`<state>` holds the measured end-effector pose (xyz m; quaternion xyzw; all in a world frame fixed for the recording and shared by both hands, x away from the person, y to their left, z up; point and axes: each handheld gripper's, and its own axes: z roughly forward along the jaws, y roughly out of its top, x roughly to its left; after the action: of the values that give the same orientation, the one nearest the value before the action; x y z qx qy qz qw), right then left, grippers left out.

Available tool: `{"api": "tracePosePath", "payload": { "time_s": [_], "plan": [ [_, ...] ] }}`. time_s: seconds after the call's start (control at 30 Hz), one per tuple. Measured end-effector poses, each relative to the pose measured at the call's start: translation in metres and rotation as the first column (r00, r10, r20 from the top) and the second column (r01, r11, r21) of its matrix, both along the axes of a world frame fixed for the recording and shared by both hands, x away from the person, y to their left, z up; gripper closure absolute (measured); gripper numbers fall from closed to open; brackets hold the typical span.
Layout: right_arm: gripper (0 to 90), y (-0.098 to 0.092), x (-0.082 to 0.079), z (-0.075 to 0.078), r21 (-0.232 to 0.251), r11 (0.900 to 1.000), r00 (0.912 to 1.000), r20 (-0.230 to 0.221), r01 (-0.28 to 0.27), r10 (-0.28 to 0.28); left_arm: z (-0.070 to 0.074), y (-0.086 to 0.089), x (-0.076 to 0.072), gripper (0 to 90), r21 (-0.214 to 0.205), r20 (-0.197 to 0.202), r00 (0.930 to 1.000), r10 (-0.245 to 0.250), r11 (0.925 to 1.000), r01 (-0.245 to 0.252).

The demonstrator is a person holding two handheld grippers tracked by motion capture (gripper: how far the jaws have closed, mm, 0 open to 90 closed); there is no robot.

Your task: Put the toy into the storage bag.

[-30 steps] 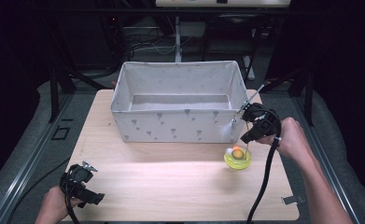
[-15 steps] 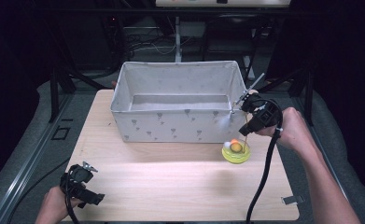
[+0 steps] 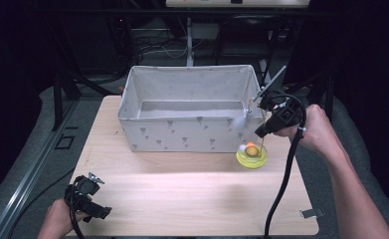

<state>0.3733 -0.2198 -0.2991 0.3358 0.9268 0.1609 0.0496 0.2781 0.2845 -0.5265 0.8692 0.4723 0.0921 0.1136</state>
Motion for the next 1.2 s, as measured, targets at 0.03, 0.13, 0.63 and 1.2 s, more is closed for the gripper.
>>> {"api": "tracePosePath", "payload": {
  "time_s": [0.03, 0.13, 0.63, 1.2],
  "plan": [
    [88.0, 0.000, 0.001, 0.003, -0.002, 1.0000, 1.0000, -0.002, -0.007, 0.007, 0.000, 0.000, 0.000, 0.8, 0.001, -0.001, 1.0000, -0.001, 1.0000, 0.001],
    [88.0, 0.002, 0.001, 0.010, 0.006, 0.9999, 0.9999, 0.006, -0.010, 0.010, 0.000, 0.000, 0.000, 0.8, 0.005, -0.003, 1.0000, -0.003, 1.0000, 0.003],
    [88.0, 0.006, 0.005, 0.041, 0.029, 0.9994, 0.9992, 0.035, -0.019, 0.018, -0.001, 0.000, 0.001, 1.0, 0.011, -0.011, 0.9999, -0.010, 0.9999, 0.010],
    [88.0, 0.008, 0.015, 0.078, 0.040, 0.9992, 0.9966, 0.082, -0.005, 0.002, -0.002, -0.001, 0.001, 1.0, 0.015, -0.020, 0.9996, -0.020, 0.9997, 0.020]
  ]
}}
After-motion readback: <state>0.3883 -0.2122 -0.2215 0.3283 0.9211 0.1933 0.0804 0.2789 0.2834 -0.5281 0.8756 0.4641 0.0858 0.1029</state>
